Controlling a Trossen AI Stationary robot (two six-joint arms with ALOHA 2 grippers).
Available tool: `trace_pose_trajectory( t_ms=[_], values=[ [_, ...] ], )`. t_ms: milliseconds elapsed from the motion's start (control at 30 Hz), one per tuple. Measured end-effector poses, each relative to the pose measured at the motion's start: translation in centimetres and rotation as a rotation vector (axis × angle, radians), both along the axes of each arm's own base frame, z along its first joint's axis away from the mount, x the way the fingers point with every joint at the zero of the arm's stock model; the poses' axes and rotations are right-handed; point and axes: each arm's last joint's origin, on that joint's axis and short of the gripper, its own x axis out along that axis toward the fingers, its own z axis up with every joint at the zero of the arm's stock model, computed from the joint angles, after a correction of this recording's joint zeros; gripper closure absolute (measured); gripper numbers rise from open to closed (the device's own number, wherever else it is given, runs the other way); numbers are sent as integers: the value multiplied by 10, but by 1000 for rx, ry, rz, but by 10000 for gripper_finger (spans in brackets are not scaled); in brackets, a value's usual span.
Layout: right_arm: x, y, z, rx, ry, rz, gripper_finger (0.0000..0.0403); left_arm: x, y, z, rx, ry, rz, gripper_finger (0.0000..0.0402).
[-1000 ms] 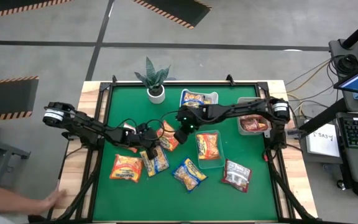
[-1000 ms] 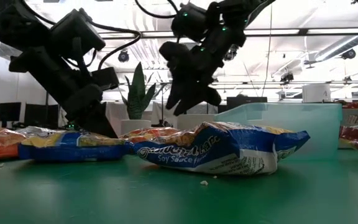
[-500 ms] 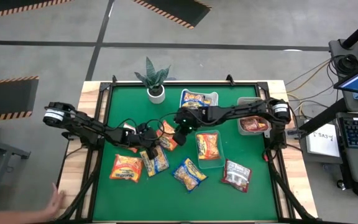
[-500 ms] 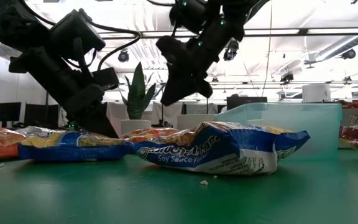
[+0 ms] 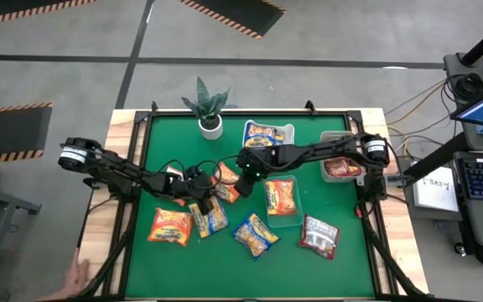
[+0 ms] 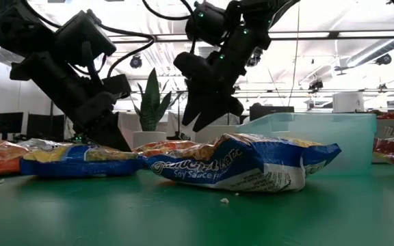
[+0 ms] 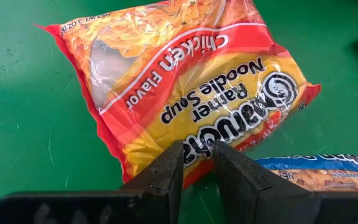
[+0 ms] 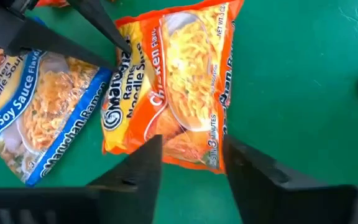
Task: Sort Maruchan noodles
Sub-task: Put the orange noodle pack into the green bin
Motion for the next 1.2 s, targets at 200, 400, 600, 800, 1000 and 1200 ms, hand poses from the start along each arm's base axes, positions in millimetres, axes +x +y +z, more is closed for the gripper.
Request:
trace_pose_trajectory(
  t_ms=[200,400,600,800,1000,1200],
  values=[
    [8,-1,-13,12,-18,-26,140,0,0,0,0,-2,0,326],
    [16,-2,-29,23,-28,-37,81,0,0,-3,-1,3,8,326],
    [24,-5,-46,97,-53,-24,60,2,0,-10,7,15,13,326],
    [38,-2,-51,217,-187,79,63,4,0,-11,4,-4,12,326],
    [41,-1,-48,230,-224,100,79,4,0,-10,15,-7,4,326],
    [41,-1,-48,243,-225,92,114,6,0,-9,19,-20,-1,326]
  ],
)
